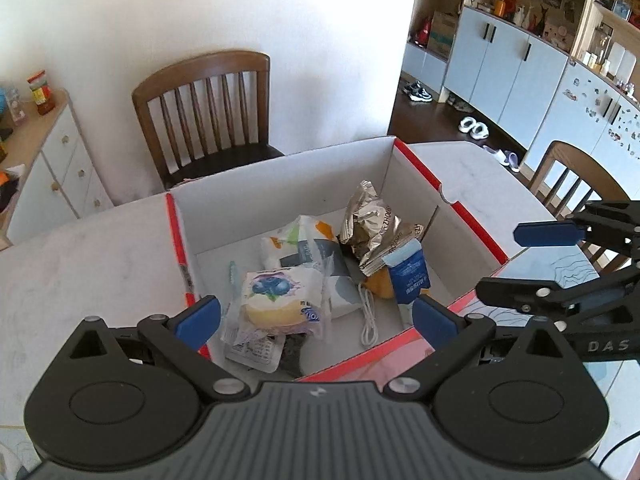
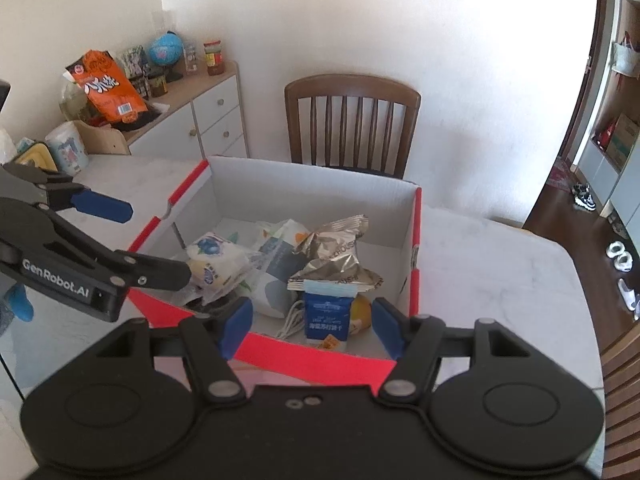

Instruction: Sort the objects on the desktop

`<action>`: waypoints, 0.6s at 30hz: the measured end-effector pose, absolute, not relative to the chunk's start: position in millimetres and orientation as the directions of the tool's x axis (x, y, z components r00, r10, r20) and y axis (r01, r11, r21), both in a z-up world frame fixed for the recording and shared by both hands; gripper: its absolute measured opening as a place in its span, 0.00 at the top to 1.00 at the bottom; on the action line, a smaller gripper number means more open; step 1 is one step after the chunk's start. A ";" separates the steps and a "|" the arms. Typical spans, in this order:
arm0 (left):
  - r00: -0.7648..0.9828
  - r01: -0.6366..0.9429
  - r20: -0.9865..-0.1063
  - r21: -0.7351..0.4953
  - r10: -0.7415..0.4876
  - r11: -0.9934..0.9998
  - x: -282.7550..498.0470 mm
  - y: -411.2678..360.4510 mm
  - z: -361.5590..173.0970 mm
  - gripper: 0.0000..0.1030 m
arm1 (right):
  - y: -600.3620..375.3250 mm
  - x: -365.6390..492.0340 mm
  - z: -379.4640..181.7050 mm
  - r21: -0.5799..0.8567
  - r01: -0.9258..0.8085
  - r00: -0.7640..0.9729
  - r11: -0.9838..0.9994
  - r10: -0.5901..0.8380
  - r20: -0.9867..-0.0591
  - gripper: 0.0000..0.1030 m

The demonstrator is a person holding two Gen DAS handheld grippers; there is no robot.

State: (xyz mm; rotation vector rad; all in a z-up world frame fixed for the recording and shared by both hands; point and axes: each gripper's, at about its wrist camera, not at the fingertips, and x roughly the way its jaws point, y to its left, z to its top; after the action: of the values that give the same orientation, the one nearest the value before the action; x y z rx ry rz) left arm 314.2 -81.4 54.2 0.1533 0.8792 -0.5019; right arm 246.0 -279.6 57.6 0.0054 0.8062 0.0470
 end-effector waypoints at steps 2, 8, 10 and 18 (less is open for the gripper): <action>0.542 0.476 -0.760 -0.075 -0.359 0.876 309.9 -78.4 56.2 0.01 | -278.3 241.4 60.6 0.027 -0.037 0.699 0.999 0.045 -0.714 0.34; 0.584 0.466 -0.727 -0.065 -0.361 0.883 293.7 -70.1 64.0 0.00 | -272.2 227.9 66.5 0.024 -0.037 0.724 0.999 0.044 -0.688 0.28; 0.594 0.461 -0.718 -0.066 -0.363 0.885 287.4 -67.9 66.3 0.00 | -268.9 223.0 67.5 0.017 -0.042 0.734 0.999 0.042 -0.678 0.22; 0.626 0.454 -0.687 -0.065 -0.370 0.889 262.8 -61.7 72.3 0.00 | -263.3 203.8 73.4 0.040 -0.043 0.765 0.998 0.059 -0.641 0.17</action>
State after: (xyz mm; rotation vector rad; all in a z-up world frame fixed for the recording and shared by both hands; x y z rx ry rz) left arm 262.8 -61.7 72.3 0.1180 0.7601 -0.4735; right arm 203.8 -263.3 73.4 0.0235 0.6971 0.0555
